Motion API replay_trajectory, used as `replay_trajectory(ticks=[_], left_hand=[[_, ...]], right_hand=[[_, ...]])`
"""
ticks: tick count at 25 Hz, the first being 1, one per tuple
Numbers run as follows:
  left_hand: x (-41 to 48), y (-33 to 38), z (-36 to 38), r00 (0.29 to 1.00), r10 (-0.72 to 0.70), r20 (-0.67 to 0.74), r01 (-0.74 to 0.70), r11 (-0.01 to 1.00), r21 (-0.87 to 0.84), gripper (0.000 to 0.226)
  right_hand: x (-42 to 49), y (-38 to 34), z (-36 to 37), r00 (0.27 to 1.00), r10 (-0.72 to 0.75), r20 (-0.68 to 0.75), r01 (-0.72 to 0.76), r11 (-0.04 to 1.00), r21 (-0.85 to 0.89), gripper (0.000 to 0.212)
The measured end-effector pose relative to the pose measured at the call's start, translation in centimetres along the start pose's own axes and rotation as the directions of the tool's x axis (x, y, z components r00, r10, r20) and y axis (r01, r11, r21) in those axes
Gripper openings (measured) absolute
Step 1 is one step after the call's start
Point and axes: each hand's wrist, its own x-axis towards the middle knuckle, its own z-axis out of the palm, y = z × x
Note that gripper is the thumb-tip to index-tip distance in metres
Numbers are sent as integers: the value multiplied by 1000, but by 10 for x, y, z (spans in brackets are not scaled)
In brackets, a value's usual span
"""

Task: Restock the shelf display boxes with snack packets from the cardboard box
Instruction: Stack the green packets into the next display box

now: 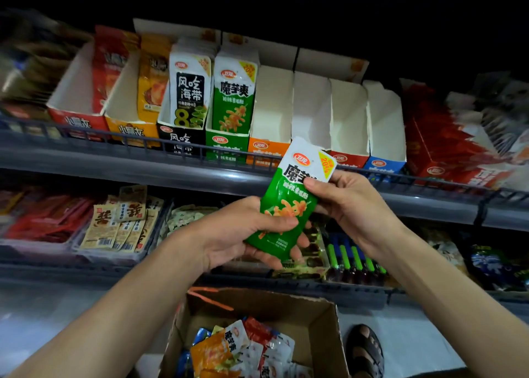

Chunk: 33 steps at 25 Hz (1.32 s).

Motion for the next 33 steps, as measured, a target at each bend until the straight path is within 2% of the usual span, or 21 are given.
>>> replay_trajectory(ticks=[4, 7, 8, 9, 10, 11, 12, 13, 14, 15, 17, 23, 29, 33], left_hand=[[-9, 21, -11, 998, 64, -22, -64, 998, 27, 28], [-16, 40, -20, 986, 139, -88, -146, 987, -72, 34], [-16, 44, -24, 970, 180, -160, -196, 977, -85, 36], [-15, 47, -28, 934, 223, -280, -236, 972, -16, 38], [-13, 48, -33, 851, 290, -437, -233, 956, 179, 38], [-11, 48, -41, 712, 415, -566, -108, 861, 496, 37], [-8, 46, -47, 567, 576, -590, 144, 635, 759, 36], [-8, 44, -52, 484, 698, -528, 349, 399, 848, 37], [-6, 42, -57, 467, 747, -474, 444, 265, 856, 40], [-6, 42, -61, 482, 749, -455, 478, 210, 853, 42], [-2, 41, -68, 486, 754, -442, 504, 172, 847, 40], [3, 41, -71, 459, 786, -413, 520, 139, 843, 33], [4, 42, -71, 463, 794, -393, 521, 115, 846, 33], [3, 41, -72, 461, 796, -392, 510, 124, 851, 34]], right_hand=[[18, -30, 20, 996, -39, 76, 49, 989, -142, 26], [36, -53, 38, 989, -132, 62, 142, 968, -205, 21], [44, -62, 43, 982, -184, 44, 189, 956, -224, 18], [54, -72, 48, 970, -243, 25, 241, 941, -239, 15], [64, -82, 51, 952, -304, 11, 297, 922, -248, 12], [76, -91, 55, 932, -362, 2, 351, 902, -253, 10], [88, -98, 58, 912, -410, -9, 394, 881, -261, 9], [100, -102, 61, 895, -446, -17, 424, 861, -281, 9], [112, -103, 64, 882, -472, -18, 444, 842, -308, 8], [122, -103, 66, 875, -484, -12, 454, 827, -332, 8], [140, -98, 69, 875, -484, 7, 452, 811, -371, 9], [163, -83, 74, 911, -407, 63, 363, 722, -588, 11], [168, -55, 88, 880, -475, 21, 303, 525, -795, 27], [168, -43, 87, 786, -613, 80, 323, 296, -899, 60]])
